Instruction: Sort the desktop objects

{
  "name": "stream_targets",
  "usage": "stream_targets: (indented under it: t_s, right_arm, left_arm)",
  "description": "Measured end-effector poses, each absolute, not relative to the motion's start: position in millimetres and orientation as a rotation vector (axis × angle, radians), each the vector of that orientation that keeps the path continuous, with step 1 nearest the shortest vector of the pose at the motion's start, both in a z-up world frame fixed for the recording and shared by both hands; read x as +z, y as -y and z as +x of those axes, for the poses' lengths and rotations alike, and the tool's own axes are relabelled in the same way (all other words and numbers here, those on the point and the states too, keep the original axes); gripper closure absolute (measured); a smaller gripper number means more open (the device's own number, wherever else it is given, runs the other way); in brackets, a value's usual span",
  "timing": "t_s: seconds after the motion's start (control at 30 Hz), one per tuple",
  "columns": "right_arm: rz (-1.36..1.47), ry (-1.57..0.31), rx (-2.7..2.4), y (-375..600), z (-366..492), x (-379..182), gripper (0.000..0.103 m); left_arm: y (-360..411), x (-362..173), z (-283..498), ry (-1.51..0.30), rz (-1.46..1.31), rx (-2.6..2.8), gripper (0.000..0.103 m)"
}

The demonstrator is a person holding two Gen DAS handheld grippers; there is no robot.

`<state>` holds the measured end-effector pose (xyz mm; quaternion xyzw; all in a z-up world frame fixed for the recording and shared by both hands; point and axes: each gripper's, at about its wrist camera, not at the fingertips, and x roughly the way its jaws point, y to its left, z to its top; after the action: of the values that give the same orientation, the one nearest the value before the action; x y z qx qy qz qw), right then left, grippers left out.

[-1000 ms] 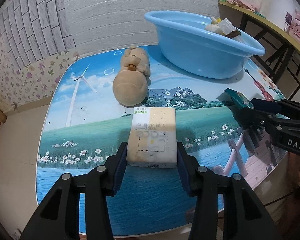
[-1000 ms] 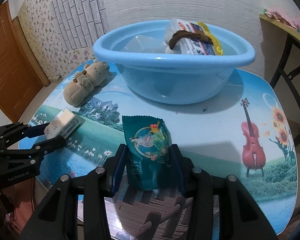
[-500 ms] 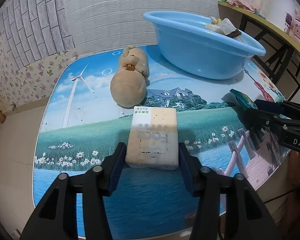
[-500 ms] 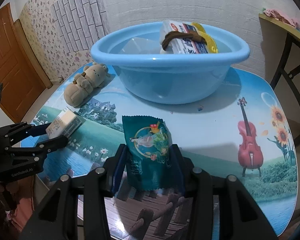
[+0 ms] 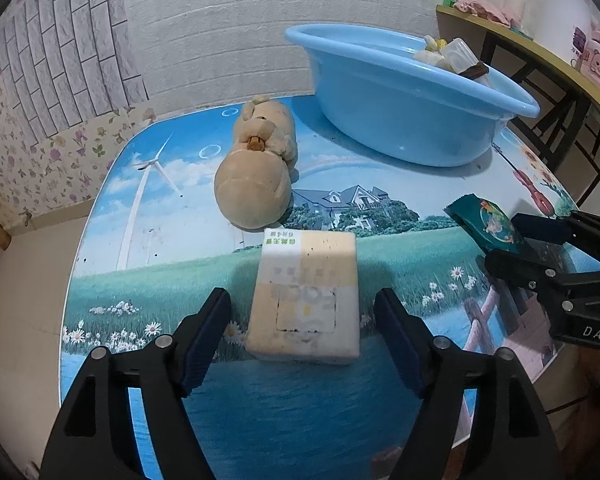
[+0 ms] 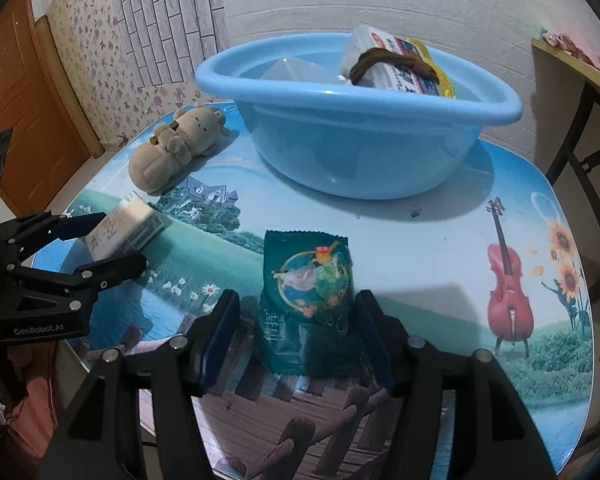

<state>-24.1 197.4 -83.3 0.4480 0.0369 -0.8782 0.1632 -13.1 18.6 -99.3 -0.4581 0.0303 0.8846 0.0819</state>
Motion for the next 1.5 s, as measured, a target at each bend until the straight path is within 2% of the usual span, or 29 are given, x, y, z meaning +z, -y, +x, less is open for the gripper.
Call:
stream_targets:
  t_s: [0.07, 0.1, 0.13, 0.17, 0.2, 0.33, 0.37, 0.43, 0.5, 0.87, 0.93, 1.0, 1.07, 1.27, 1.5]
  right_arm:
    - [1.280, -0.100, -2.511, -199.1, -25.6, -83.3, 0.044]
    - [1.280, -0.093, -2.511, -200.3, -26.0, -83.1, 0.044]
    - [1.278, -0.082, -2.509, -201.3, -26.1, -82.8, 0.043]
    - [1.275, -0.076, -2.507, -202.4, -26.0, -82.6, 0.045]
    - [1.273, -0.083, -2.512, -202.8, -26.0, -82.4, 0.056]
    - [1.273, -0.070, -2.508, -205.8, -26.9, -81.4, 0.065]
    - [1.265, -0.073, -2.510, -206.0, -26.1, -80.6, 0.070]
    - [1.257, -0.073, -2.511, -205.8, -25.2, -79.2, 0.072]
    - [1.245, -0.073, -2.509, -205.6, -25.0, -78.0, 0.083]
    - [1.224, -0.064, -2.510, -206.6, -22.4, -74.7, 0.082]
    - [1.228, -0.071, -2.516, -205.9, -23.4, -75.7, 0.076]
    - [1.235, -0.073, -2.532, -205.9, -25.3, -77.3, 0.058]
    - [1.246, -0.079, -2.545, -205.4, -28.0, -80.3, 0.052]
    - [1.249, -0.082, -2.537, -200.8, -31.3, -83.2, 0.047]
    - [1.183, -0.064, -2.558, -200.2, -28.7, -77.8, 0.026]
  left_arm:
    - [-19.2, -98.4, -13.6, -0.090, -1.357, 2.643, 0.039]
    - [-19.1, -97.5, -13.4, -0.091, -1.349, 2.646, 0.051]
    - [-18.6, -96.7, -13.8, -0.091, -1.346, 2.651, 0.058]
    - [-17.9, -96.6, -14.5, -0.088, -1.348, 2.650, 0.058]
    - [-17.5, -96.5, -15.2, -0.086, -1.348, 2.650, 0.058]
    - [-16.2, -96.1, -16.1, -0.066, -1.355, 2.653, 0.058]
    - [-15.7, -95.8, -16.2, -0.059, -1.357, 2.654, 0.058]
    - [-14.9, -93.6, -15.5, -0.057, -1.353, 2.661, 0.058]
    - [-13.9, -89.5, -14.8, -0.049, -1.340, 2.672, 0.058]
    - [-15.0, -93.7, -13.7, -0.047, -1.366, 2.661, 0.058]
    - [-15.5, -93.3, -13.1, -0.048, -1.364, 2.660, 0.058]
    - [-15.5, -92.9, -12.7, -0.049, -1.361, 2.660, 0.058]
    - [-15.5, -93.2, -12.6, -0.049, -1.364, 2.657, 0.058]
    - [-16.0, -95.4, -11.9, -0.051, -1.372, 2.648, 0.058]
    - [-15.0, -96.3, -12.2, -0.045, -1.368, 2.645, 0.058]
